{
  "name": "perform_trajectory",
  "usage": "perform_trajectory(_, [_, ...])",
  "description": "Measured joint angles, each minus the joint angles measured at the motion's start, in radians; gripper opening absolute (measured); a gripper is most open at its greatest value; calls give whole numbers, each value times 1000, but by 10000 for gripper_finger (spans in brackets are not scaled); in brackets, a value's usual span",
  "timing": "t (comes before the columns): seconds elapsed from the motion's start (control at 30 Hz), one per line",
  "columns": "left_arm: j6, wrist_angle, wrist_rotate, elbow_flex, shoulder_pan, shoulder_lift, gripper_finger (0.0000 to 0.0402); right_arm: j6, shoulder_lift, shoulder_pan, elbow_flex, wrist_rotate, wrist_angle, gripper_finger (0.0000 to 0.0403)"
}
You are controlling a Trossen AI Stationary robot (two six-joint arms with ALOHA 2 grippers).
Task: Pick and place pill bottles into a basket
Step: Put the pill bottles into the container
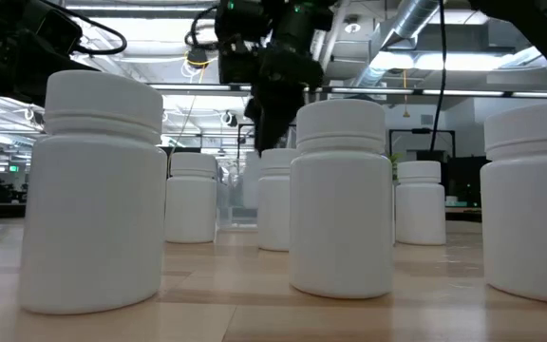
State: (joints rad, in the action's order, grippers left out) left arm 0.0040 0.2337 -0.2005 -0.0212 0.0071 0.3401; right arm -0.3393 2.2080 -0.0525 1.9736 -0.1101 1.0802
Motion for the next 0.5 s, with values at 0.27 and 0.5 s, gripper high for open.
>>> perform_trajectory(0.27, [0,-6,0,0,0,0,211,-11,23,0,0,2,-5,160])
perform_trajectory(0.5, [0,-6,1,0,0,0,211,-12,23,1,0,2,13,178])
